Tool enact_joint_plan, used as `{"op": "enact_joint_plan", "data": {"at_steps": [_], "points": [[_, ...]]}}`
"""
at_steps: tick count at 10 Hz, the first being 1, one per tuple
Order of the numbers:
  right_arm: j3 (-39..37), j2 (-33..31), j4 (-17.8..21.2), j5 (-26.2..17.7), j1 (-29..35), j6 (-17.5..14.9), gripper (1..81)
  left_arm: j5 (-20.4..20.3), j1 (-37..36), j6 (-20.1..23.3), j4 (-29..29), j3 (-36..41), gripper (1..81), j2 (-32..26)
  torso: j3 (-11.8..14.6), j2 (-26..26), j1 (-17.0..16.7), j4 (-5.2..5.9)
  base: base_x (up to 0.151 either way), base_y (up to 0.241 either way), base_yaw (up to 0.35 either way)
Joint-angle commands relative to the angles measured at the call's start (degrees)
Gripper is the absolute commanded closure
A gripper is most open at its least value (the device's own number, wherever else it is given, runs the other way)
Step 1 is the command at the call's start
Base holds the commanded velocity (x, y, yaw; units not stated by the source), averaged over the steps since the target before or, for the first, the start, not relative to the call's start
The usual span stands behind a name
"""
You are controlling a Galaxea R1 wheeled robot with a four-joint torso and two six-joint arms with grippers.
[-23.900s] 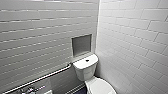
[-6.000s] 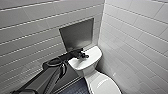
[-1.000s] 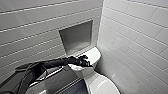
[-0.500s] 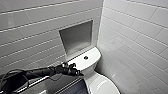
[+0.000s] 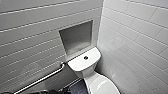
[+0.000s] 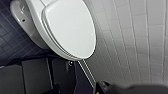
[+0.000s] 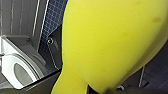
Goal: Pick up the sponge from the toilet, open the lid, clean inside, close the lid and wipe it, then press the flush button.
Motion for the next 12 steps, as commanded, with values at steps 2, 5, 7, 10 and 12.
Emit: {"op": "enact_joint_plan", "data": {"at_steps": [2, 5, 7, 10, 12], "points": [[-1.5, 0.7, -0.7, -4.5, -0.9, -0.4, 81.1, -12.2, 22.5, 0.5, 10.5, 3.9, 81.1, -4.0, 5.9, 0.0, 0.0, 0.0, 0.0, 0.0, 0.0], [-5.2, 3.9, -0.9, -5.0, -2.8, -0.6, 81.1, -17.9, 34.6, 1.3, 11.6, -3.8, 81.1, 1.5, 10.6, 0.0, 0.0, 0.0, 0.0, 0.0, 0.0], [-6.9, 4.9, -0.9, -5.0, -3.9, -0.6, 81.1, -18.8, 39.5, 1.3, 11.8, -13.9, 81.1, 7.8, 14.9, -0.1, -0.1, -0.02, 0.0, 0.0, 0.0], [-9.2, 7.0, -1.0, -6.0, -4.3, -0.7, 81.1, -18.4, 43.8, 1.4, 11.8, -27.1, 81.1, 16.1, 20.0, -0.2, -0.2, -0.02, 0.0, 0.0, 0.0], [-11.4, 8.7, -1.5, -6.1, -4.6, -0.7, 81.1, -17.9, 45.2, 1.4, 11.8, -34.6, 81.1, 20.0, 22.6, -0.2, -0.3, -0.02, 0.0, 0.0, 0.0]]}}
